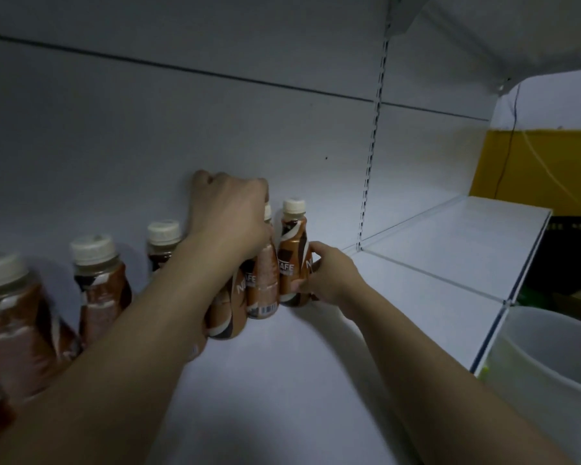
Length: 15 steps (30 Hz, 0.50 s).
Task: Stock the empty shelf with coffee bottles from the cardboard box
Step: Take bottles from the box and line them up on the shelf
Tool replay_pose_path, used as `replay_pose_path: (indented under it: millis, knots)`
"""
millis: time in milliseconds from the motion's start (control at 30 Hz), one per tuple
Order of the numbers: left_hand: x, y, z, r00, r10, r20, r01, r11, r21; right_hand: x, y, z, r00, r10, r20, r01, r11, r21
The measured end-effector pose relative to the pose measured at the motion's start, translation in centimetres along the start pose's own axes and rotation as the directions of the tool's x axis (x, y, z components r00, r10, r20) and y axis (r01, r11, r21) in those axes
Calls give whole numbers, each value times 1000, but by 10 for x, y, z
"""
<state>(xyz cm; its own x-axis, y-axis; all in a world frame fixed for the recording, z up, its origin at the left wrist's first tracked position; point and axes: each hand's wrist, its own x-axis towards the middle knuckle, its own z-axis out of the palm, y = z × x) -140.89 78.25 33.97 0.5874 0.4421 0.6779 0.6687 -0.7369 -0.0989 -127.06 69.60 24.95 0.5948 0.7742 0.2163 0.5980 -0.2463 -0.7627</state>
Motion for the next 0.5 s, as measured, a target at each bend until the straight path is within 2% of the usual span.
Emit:
replay_pose_path:
  millis: [167,267,400,500]
  knots:
    - [0,0,6,1000,20,-23,-19,1000,24,8,10,11,994,-83,-67,76,993,-95]
    - [-3,2,7,1000,17,-19,-16,999,33,5,20,15,994,-84,-71,81,996,-46]
    - [-13,7,4,1000,10,4,-10,998,54,-4,22,21,995,-79,-56,73,993,-94]
    - [-19,11,-4,1000,6,2,-6,992,123,-14,16,20,992,-67,-105,64,997,-30]
